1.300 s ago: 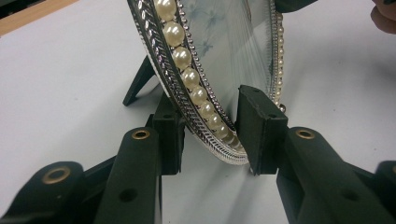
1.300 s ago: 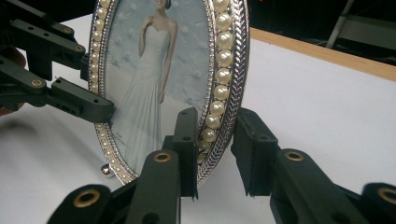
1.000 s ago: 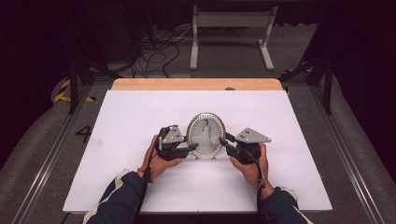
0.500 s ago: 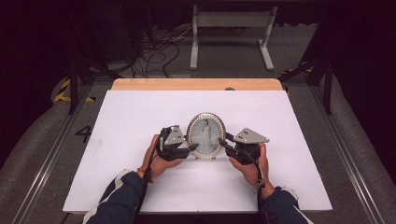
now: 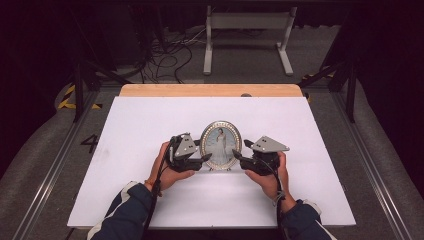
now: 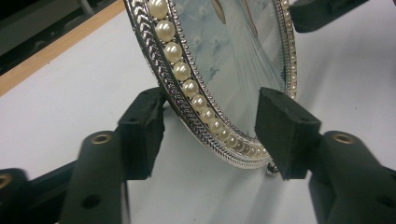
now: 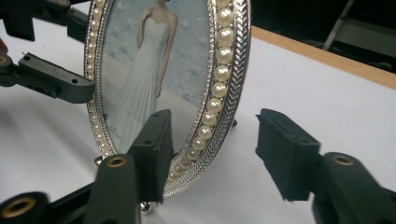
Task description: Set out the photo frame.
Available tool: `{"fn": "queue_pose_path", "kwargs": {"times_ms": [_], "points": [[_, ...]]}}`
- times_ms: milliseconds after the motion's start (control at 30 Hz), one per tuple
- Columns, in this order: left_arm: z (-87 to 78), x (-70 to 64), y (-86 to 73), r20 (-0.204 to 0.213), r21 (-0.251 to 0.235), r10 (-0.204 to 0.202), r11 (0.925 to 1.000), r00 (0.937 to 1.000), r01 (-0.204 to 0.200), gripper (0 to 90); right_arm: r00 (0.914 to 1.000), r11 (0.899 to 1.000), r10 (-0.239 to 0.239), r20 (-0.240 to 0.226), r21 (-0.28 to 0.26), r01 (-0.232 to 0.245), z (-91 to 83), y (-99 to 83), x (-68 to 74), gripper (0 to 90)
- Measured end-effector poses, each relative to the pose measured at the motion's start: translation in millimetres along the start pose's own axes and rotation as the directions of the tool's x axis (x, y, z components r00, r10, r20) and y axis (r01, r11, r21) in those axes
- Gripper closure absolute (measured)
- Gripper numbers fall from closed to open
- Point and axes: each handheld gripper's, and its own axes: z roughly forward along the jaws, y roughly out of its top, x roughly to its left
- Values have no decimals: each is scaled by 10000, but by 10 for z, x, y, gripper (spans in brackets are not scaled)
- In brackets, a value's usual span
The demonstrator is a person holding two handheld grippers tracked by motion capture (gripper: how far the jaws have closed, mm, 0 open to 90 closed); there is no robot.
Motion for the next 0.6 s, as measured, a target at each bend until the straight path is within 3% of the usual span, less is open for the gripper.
{"fn": "queue_pose_path", "kwargs": {"times_ms": [33,167,300,367,600], "points": [[1,0,0,-13,11,-32,10000,10000,32,335,9998,9998,-181,74,75,181,0,-2,7,355],[18,0,-1,-87,215,-138,9997,9999,140,197,9994,9991,-333,82,271,331,15,-6,17,259],[26,2,4,41,262,-176,9995,9998,175,149,9992,9989,-387,-124,270,391,22,-14,13,235],[40,2,3,272,404,-272,9988,9993,260,109,9990,9984,-455,-13,338,455,40,-15,17,188],[40,-13,4,379,593,-17,9982,9993,-6,64,9986,9970,-491,-211,595,502,67,-19,16,145]]}}
